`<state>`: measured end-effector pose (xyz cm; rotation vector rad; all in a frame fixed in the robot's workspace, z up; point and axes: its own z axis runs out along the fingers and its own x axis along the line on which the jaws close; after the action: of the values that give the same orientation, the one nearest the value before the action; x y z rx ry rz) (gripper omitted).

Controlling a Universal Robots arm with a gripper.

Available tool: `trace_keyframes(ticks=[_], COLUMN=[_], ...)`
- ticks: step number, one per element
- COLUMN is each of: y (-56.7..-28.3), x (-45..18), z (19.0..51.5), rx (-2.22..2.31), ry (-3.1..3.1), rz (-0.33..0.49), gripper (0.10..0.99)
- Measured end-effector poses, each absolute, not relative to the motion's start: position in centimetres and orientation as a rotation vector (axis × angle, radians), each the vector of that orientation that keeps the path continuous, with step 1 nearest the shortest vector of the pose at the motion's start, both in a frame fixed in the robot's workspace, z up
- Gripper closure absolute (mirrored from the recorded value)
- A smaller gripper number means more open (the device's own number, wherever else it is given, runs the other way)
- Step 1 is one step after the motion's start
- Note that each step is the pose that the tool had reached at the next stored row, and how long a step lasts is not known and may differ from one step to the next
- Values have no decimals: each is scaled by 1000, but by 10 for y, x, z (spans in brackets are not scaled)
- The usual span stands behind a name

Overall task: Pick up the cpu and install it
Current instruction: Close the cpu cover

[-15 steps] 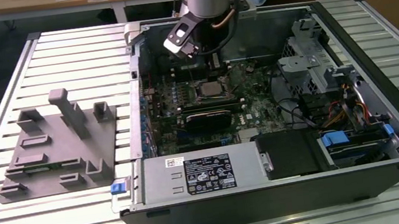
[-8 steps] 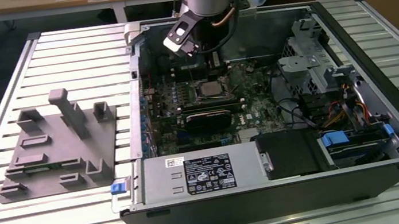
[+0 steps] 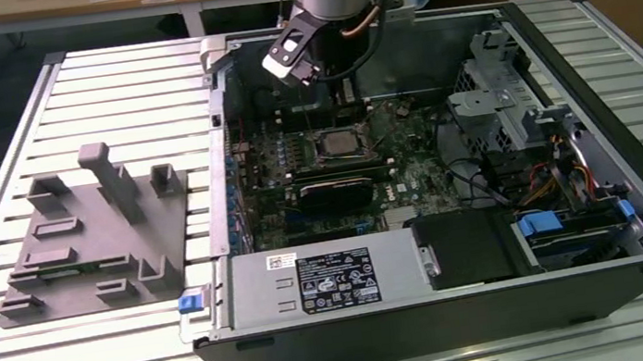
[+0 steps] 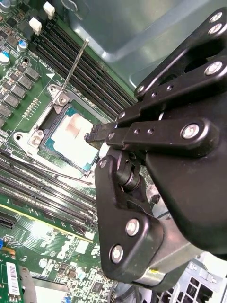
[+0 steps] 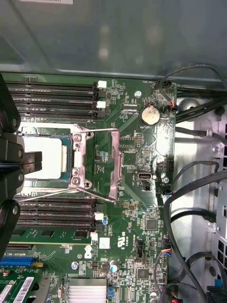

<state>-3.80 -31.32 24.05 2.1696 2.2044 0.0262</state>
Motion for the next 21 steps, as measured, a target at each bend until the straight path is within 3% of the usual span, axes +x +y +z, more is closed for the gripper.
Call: trace_keyframes(ticks=[21], y=[-317], x=[-38], z=[262], rx=[2172], ry=[2206], rz=[31], gripper=[980])
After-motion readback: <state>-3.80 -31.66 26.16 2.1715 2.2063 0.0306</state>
